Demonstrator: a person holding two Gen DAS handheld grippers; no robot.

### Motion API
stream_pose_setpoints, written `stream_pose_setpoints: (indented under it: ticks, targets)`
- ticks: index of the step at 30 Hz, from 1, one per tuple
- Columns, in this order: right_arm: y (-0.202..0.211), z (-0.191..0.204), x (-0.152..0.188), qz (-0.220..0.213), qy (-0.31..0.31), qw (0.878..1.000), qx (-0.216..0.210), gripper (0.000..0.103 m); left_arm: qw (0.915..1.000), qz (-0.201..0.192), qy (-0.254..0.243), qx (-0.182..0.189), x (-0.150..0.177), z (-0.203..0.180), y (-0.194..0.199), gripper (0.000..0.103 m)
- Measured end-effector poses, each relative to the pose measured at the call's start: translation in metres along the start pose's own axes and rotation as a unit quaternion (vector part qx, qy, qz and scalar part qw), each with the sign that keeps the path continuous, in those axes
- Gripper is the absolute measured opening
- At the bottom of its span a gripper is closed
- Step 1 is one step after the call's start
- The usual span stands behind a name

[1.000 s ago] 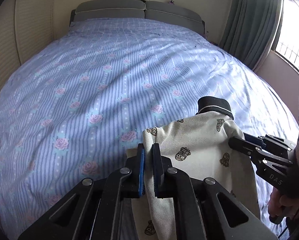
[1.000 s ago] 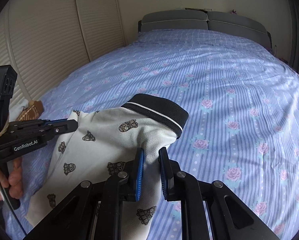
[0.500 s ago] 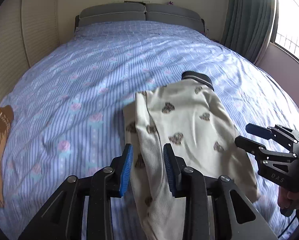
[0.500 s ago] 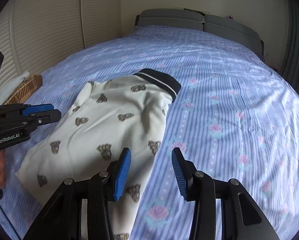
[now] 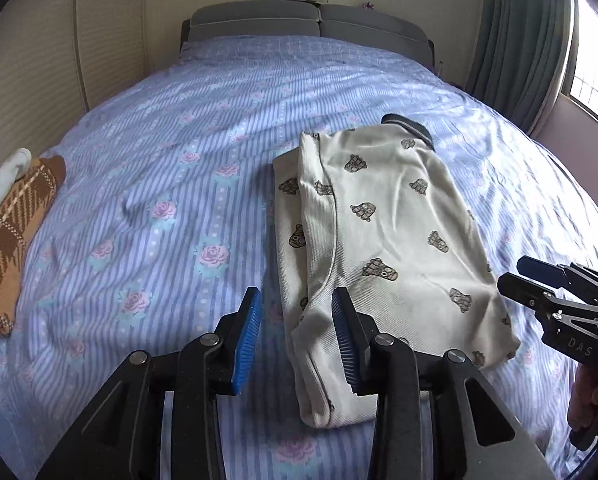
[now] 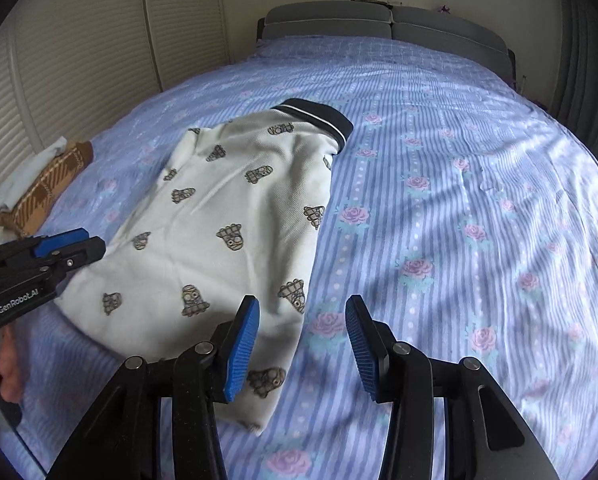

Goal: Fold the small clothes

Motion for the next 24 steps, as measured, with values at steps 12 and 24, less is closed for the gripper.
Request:
stream_pose_setpoints:
  ticks: [12, 24]
  targets:
    - [0.086, 0.004, 0.029, -0.071, -0.06, 0.991, -0.095, 0.076, 0.9933, 0.013, 0.113, 0.018, 0.046, 0.007, 0.064, 0.066]
    - [0.052, -0.032, -0.035, -0.058, -0.04, 0.991, -0.113, 0.076, 0.9533, 0.045, 0.294, 0.052, 0.066, -0.001, 0.02, 0.056]
Point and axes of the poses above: each gripper's, at about its wrist camera, not at the fingertips, and y roughly against the way its jaws point, z to its left, x to its underside, the point moved 6 cm from there along -y, roughly the way its jaws point, and after that the axes turned 8 degrees about -x, right-handed, at the moved point
